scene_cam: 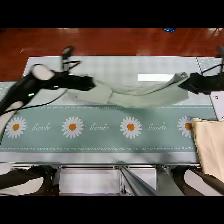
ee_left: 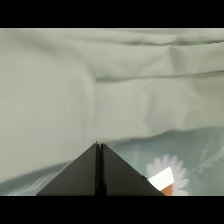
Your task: Fold the shirts.
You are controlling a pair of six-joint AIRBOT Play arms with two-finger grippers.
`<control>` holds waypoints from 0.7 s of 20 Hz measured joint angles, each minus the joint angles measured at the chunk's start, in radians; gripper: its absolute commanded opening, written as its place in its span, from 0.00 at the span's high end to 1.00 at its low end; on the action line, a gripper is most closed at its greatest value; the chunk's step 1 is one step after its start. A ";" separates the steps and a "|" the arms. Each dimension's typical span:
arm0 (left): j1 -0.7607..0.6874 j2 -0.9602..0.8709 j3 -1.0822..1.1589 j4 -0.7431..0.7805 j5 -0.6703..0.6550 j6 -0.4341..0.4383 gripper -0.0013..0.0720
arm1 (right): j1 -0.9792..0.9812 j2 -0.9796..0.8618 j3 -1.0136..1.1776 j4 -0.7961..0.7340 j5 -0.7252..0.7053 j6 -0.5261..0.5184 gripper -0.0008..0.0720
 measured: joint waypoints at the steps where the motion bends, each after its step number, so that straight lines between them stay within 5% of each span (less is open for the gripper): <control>1: -0.052 -0.058 0.058 -0.008 0.003 -0.004 0.96 | -0.002 0.069 -0.029 -0.005 0.014 0.008 0.96; 7: -0.343 -0.407 0.426 -0.032 -0.074 -0.126 0.96 | -0.006 0.371 -0.106 -0.026 0.096 0.084 0.96; 14: -0.575 -0.616 0.621 -0.033 -0.145 -0.226 0.96 | -0.006 0.467 -0.116 -0.006 0.127 0.127 0.96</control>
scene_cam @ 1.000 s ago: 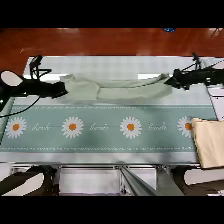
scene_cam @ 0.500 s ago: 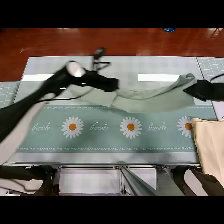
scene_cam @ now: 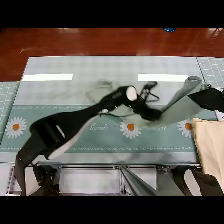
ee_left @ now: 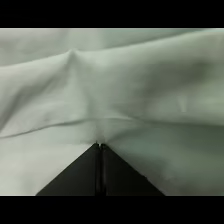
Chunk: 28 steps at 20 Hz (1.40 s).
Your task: Fold the shirts.
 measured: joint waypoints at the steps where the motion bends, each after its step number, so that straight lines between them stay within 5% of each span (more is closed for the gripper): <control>1: -0.002 -0.005 0.015 0.005 -0.005 -0.006 0.96 | 0.000 0.003 0.000 0.004 0.000 0.002 0.96; 10: 0.420 0.233 0.056 0.262 -0.266 -0.016 0.95 | 0.117 -0.113 0.003 0.183 -0.087 -0.010 0.96; 17: 0.824 0.719 -0.250 0.440 -0.304 -0.005 0.95 | 0.493 -0.566 0.206 0.274 -0.330 -0.025 0.96; 21: 0.900 1.007 -0.549 0.448 -0.237 -0.002 0.95 | 0.620 -0.858 0.399 0.291 -0.383 -0.012 0.96; 22: 0.903 1.062 -0.618 0.439 -0.212 -0.005 0.96 | 0.641 -0.917 0.441 0.300 -0.394 -0.004 0.88; 24: 0.895 1.146 -0.752 0.404 -0.166 -0.005 0.95 | 0.681 -1.029 0.516 0.317 -0.402 0.005 0.40; 28: 0.839 1.197 -0.939 0.348 -0.052 -0.009 0.95 | 0.721 -1.134 0.583 0.359 -0.367 0.003 0.43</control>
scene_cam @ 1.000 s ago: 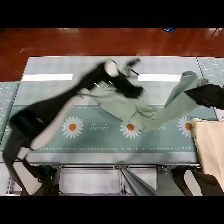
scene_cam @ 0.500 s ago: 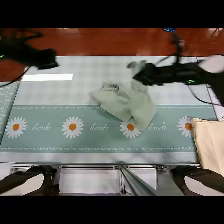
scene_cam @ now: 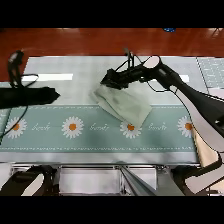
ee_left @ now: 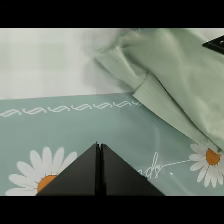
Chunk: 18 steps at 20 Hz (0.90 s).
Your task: Fold the shirts.
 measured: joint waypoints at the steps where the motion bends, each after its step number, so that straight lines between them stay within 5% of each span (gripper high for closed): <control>1: -0.011 -0.002 -0.023 -0.005 0.022 0.000 0.95 | -0.010 -0.003 0.006 0.002 0.027 -0.001 0.43; 5: 0.000 -0.008 -0.049 -0.019 0.089 0.000 0.95 | -0.138 0.096 0.019 -0.071 0.233 0.001 0.43; 9: 0.044 0.002 -0.038 -0.034 0.102 0.000 0.95 | -0.286 0.380 -0.098 -0.441 0.354 0.095 0.43; 13: 0.040 0.002 -0.035 -0.042 0.094 0.000 0.95 | -0.364 0.709 -0.501 -0.733 0.172 0.313 0.43; 18: 0.020 0.002 -0.035 -0.045 0.091 -0.001 0.95 | -0.367 0.829 -0.924 -0.594 -0.119 0.430 0.43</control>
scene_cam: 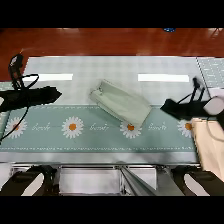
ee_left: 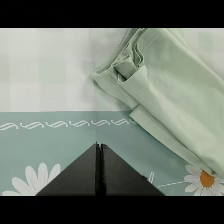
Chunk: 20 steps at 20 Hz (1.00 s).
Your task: Fold the shirts.
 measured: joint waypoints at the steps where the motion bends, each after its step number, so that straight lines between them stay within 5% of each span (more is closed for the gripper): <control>1: -0.002 0.000 0.000 0.000 0.000 0.000 0.95 | 0.013 -0.016 -0.043 0.058 -0.050 -0.006 0.43; 4: -0.005 -0.004 0.000 0.000 -0.001 0.000 0.95 | 0.051 -0.099 -0.109 0.250 -0.157 -0.084 0.43; 10: -0.005 -0.008 0.000 -0.001 -0.002 0.000 0.95 | 0.087 -0.302 -0.111 0.712 -0.198 -0.402 0.44; 13: -0.005 -0.008 0.000 -0.001 -0.002 0.000 0.95 | 0.134 -0.414 -0.026 0.783 -0.176 -0.494 0.96; 20: -0.016 -0.023 -0.003 -0.005 -0.001 0.000 0.95 | 0.215 -0.554 0.389 0.770 -0.048 -0.585 0.96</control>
